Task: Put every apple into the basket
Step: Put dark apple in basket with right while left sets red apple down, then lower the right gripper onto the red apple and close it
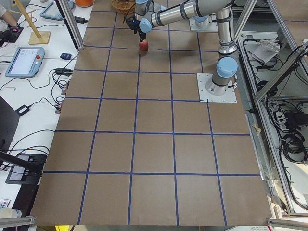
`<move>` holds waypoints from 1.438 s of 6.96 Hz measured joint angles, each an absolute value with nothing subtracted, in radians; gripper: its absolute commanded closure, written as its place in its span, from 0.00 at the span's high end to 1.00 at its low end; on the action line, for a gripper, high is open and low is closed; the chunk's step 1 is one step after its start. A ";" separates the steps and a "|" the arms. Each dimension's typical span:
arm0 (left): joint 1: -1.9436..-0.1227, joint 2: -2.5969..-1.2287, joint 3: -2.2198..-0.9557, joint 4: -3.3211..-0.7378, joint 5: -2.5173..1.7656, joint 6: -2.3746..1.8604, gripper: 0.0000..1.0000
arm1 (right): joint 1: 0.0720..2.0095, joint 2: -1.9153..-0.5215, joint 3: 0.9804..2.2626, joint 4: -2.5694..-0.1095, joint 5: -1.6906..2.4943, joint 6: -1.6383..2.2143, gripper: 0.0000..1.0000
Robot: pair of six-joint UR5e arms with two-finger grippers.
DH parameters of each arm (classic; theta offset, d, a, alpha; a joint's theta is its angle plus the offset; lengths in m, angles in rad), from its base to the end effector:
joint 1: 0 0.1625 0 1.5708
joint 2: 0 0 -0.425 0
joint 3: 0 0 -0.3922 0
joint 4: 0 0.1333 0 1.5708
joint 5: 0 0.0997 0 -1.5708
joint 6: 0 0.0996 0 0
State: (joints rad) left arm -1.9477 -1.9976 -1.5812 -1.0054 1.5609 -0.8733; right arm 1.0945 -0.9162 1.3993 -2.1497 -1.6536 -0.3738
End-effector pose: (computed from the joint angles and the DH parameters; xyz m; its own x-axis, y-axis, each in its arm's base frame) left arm -0.3615 -0.5483 0.2973 -0.8767 -0.4697 0.1043 -0.4778 0.8753 -0.0746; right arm -0.2166 -0.6926 0.2282 -0.9878 0.1089 0.1116 0.1028 0.9930 -0.0590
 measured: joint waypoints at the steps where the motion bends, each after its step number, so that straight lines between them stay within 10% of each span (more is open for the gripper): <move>1: -1.925 -1.955 -1.506 -1.164 1.559 -0.729 1.00 | 1.091 -0.919 1.398 -2.142 -1.652 -0.369 1.00; 5: -1.710 -1.641 -1.469 -1.727 1.563 -0.164 0.95 | 1.246 -1.080 1.401 -1.941 -1.635 -0.239 1.00; 10: -1.593 -1.546 -1.510 -1.666 1.602 0.022 1.00 | 1.746 -1.083 1.448 -1.881 -1.514 0.346 1.00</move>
